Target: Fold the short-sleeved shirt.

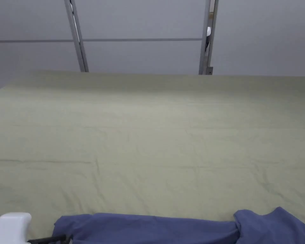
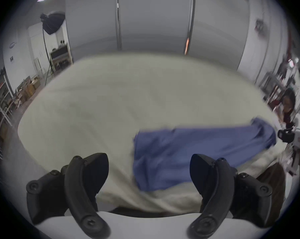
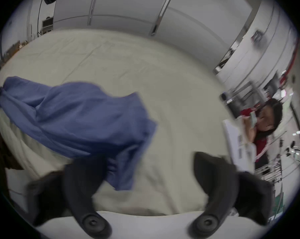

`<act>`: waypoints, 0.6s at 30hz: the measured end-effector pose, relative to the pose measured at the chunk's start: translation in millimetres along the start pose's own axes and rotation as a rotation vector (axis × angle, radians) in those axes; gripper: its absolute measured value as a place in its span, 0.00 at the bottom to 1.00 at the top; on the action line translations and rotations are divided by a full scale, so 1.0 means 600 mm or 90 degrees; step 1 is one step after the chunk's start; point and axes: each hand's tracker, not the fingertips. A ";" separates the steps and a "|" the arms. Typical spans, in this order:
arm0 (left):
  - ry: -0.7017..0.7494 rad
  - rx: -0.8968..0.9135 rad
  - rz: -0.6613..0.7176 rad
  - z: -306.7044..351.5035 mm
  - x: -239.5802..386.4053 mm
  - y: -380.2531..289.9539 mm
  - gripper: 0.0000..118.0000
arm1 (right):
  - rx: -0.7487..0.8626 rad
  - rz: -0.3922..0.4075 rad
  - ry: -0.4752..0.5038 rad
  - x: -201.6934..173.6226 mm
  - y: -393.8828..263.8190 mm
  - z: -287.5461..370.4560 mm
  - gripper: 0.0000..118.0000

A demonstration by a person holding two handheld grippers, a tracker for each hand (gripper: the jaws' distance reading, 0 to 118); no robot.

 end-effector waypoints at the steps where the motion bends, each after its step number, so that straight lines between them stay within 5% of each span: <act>1: -0.009 0.061 0.010 0.022 0.009 0.016 0.90 | 0.049 -0.057 0.004 0.010 0.019 0.020 0.97; 4: -0.027 0.236 0.021 0.071 0.065 0.076 0.90 | 0.217 -0.216 0.048 0.018 0.084 0.070 0.97; 6: -0.041 0.324 0.003 0.089 0.106 0.109 0.84 | 0.314 -0.264 0.044 0.005 0.122 0.094 0.97; 8: -0.014 0.407 -0.016 0.103 0.146 0.124 0.51 | 0.390 -0.261 0.036 -0.015 0.144 0.115 0.92; 9: 0.006 0.432 -0.023 0.108 0.162 0.126 0.17 | 0.409 -0.260 0.030 -0.026 0.151 0.125 0.71; 10: 0.010 0.447 -0.024 0.111 0.171 0.124 0.04 | 0.415 -0.252 0.036 -0.036 0.156 0.131 0.33; 11: -0.008 0.437 -0.018 0.104 0.171 0.121 0.04 | 0.415 -0.249 0.035 -0.046 0.156 0.135 0.02; 14: -0.132 0.363 0.088 0.090 0.143 0.110 0.00 | 0.407 -0.243 0.072 -0.070 0.149 0.141 0.02; 18: -0.352 0.228 0.359 0.033 0.018 0.095 0.00 | 0.377 -0.224 0.088 -0.088 0.134 0.139 0.02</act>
